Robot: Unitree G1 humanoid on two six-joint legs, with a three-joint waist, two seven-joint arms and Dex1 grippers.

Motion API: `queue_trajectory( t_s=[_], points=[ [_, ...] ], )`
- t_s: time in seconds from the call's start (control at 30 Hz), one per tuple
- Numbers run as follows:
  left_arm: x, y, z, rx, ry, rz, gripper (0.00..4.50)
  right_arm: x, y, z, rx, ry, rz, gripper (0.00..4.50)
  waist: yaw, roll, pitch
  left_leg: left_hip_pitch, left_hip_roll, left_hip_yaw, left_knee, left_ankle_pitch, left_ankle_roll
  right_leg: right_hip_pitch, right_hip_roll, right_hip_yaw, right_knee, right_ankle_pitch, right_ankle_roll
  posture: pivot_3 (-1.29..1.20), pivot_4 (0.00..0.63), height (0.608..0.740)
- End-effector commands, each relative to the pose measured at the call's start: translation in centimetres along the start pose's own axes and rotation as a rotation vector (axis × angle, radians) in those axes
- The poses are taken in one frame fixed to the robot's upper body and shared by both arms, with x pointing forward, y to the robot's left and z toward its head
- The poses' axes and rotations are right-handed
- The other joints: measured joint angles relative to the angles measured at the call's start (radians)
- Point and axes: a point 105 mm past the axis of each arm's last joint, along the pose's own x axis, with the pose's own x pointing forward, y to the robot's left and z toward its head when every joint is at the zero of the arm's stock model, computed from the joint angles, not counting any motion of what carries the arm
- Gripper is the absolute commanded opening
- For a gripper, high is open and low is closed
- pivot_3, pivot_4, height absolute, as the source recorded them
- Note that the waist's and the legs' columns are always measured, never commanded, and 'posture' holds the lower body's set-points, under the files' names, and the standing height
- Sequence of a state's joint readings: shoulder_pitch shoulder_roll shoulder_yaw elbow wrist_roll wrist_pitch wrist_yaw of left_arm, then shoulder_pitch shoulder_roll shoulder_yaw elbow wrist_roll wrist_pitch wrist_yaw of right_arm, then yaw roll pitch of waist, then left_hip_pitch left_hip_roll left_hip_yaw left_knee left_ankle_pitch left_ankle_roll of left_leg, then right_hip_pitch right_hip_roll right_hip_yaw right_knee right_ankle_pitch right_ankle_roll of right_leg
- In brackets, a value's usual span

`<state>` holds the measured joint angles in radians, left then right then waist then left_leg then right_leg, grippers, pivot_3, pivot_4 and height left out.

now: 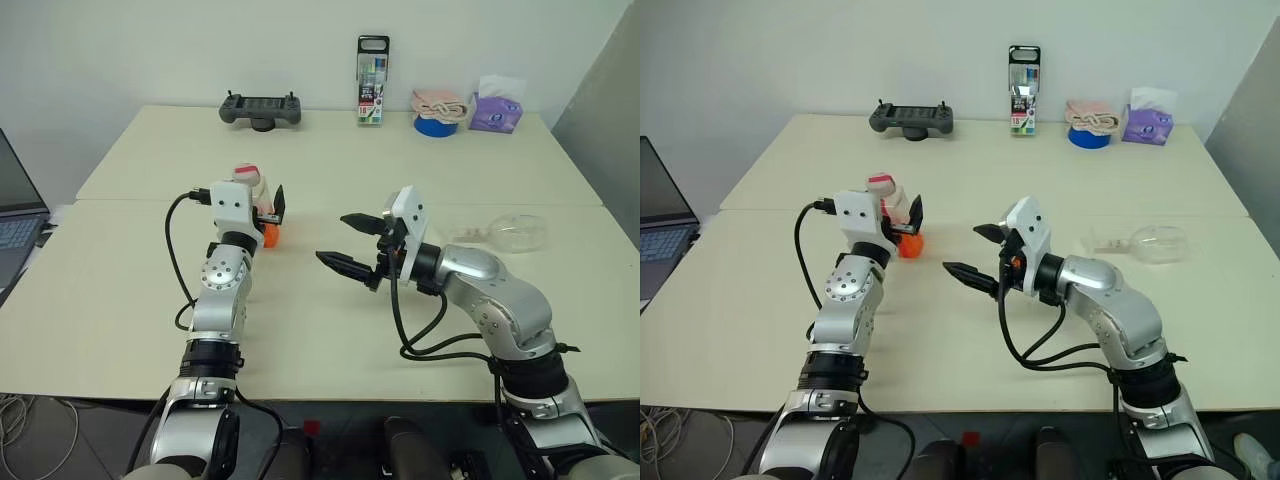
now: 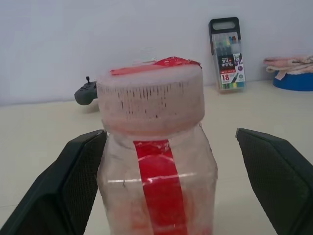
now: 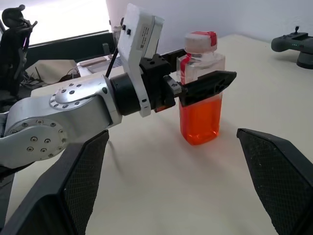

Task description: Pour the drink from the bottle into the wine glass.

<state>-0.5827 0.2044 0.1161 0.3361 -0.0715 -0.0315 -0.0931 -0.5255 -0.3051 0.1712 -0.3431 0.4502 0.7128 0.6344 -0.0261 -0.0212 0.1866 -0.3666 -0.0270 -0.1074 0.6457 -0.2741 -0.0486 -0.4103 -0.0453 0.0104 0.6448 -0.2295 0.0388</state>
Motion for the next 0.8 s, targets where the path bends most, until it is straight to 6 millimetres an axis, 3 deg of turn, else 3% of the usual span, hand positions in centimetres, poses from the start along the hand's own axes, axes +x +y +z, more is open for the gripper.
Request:
queue_trajectory(
  t_s=[0.03, 0.13, 0.27, 0.6, 0.8],
  points=[
    [0.7, -0.1, 1.3, 0.001, -0.056, 0.012, 4.50, -0.3, 0.9, 0.4, -0.037, -0.015, -0.003, 4.47, 0.000, 0.000, 0.000, 0.000, 0.000, 0.000, 0.000, 0.000, 0.000, 0.000, 0.000, 0.000, 0.000, 0.000, 0.000, 0.00, 0.150, 0.740],
    [0.6, -0.3, 1.2, -0.003, -0.060, 0.010, 4.50, -0.2, 0.7, 1.4, -0.058, -0.075, -0.030, 4.47, 0.000, 0.000, 0.000, 0.000, 0.000, 0.000, 0.000, 0.000, 0.000, 0.000, 0.000, 0.000, 0.000, 0.000, 0.000, 0.00, 0.150, 0.740],
    [0.6, -0.4, 1.2, 0.001, -0.068, 0.001, 4.50, 0.5, -1.1, 3.8, -0.053, -0.177, -0.120, 4.47, -0.004, 0.000, 0.000, 0.000, 0.000, 0.000, 0.000, 0.000, 0.000, 0.000, 0.000, 0.000, 0.001, 0.000, 0.000, 0.00, 0.150, 0.740],
    [0.5, 0.6, 0.8, 0.009, -0.063, 0.034, 4.50, 1.4, -1.9, 3.4, -0.078, -0.145, -0.128, 4.47, -0.001, 0.000, 0.000, 0.000, 0.000, 0.000, 0.000, 0.000, -0.001, 0.000, 0.000, 0.001, 0.001, 0.000, 0.000, 0.00, 0.150, 0.740],
    [1.0, 0.8, 1.2, 0.010, -0.084, 0.037, 3.07, 0.9, -2.5, 3.6, -0.097, -0.150, -0.156, 4.50, -0.001, 0.000, 0.000, 0.000, 0.000, 0.000, 0.000, 0.000, -0.001, -0.001, 0.000, 0.000, 0.001, 0.000, 0.000, 0.00, 0.150, 0.740]
  ],
)
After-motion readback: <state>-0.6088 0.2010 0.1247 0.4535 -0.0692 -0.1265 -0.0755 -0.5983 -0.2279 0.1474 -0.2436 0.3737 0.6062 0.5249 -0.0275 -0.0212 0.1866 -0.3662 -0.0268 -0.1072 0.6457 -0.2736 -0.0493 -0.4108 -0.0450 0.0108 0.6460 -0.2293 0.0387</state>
